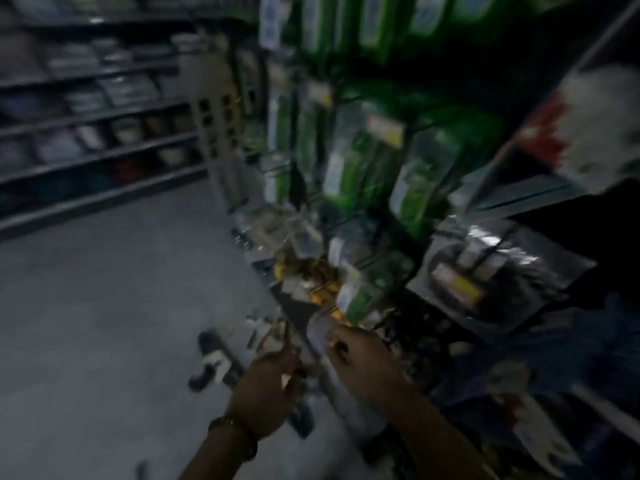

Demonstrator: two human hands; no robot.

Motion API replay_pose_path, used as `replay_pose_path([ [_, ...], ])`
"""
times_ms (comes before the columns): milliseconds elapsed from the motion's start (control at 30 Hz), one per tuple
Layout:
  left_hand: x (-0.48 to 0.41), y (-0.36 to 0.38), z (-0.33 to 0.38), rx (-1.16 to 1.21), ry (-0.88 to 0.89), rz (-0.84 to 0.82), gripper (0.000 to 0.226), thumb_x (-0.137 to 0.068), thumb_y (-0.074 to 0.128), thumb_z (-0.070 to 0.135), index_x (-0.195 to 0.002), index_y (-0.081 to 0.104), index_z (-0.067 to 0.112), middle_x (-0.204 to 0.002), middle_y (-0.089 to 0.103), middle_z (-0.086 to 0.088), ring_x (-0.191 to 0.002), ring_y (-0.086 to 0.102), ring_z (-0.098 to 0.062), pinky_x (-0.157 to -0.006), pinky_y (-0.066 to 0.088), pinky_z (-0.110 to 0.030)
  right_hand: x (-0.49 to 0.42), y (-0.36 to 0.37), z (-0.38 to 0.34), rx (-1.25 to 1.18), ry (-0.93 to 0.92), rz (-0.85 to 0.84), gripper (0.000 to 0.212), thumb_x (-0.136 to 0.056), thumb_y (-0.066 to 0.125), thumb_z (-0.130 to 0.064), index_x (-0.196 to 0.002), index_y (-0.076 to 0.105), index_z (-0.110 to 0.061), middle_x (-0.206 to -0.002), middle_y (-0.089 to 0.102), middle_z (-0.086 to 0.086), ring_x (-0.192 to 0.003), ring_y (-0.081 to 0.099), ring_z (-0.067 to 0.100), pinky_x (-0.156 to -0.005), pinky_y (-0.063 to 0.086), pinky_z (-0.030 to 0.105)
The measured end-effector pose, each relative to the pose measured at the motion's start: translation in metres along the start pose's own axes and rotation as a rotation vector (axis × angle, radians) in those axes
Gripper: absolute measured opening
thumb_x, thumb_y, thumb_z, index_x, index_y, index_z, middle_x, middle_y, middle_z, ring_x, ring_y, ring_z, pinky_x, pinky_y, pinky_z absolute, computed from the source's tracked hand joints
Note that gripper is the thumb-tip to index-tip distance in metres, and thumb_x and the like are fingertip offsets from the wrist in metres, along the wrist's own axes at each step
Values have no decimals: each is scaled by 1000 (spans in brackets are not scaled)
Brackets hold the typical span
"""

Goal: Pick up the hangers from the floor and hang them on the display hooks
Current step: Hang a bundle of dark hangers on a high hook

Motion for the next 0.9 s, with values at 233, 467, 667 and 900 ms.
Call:
replay_pose_path([
  [233,94,41,-142,79,-474,-179,24,-101,62,42,-121,70,32,-119,73,6,-108,69,-15,-93,55,-28,13,143,3,-66,83,-494,26,-104,59,-28,-79,56,-29,-79,57,-3,-74,54,11,-61,38,24],
  [467,96,54,-208,222,-521,-226,22,-104,58,38,-123,67,32,-119,71,9,-97,68,-6,-83,57,-21,-28,221,8,45,281,-635,26,-103,57,-32,-105,68,-8,-110,69,10,-101,64,26,-85,50,34],
  [667,32,93,-312,265,-539,-319,20,-105,58,34,-122,67,29,-118,71,4,-94,67,-8,-72,50,-12,-99,315,50,80,388,-648,25,-103,56,-23,-79,58,-13,-86,61,8,-82,56,24,-79,49,33],
  [900,-75,226,-439,273,-679,-400,21,-102,61,34,-121,66,27,-118,72,-1,-103,68,-19,-89,56,-30,-204,475,176,101,478,-731,29,-102,54,-21,-74,52,-26,-83,56,2,-79,51,22,-76,40,29],
])
Point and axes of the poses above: each hand's wrist, its own x-axis away from the middle knuckle, its own y-axis out of the palm, z = x × y, the point moved 6 cm from there along -x, towards the middle knuckle
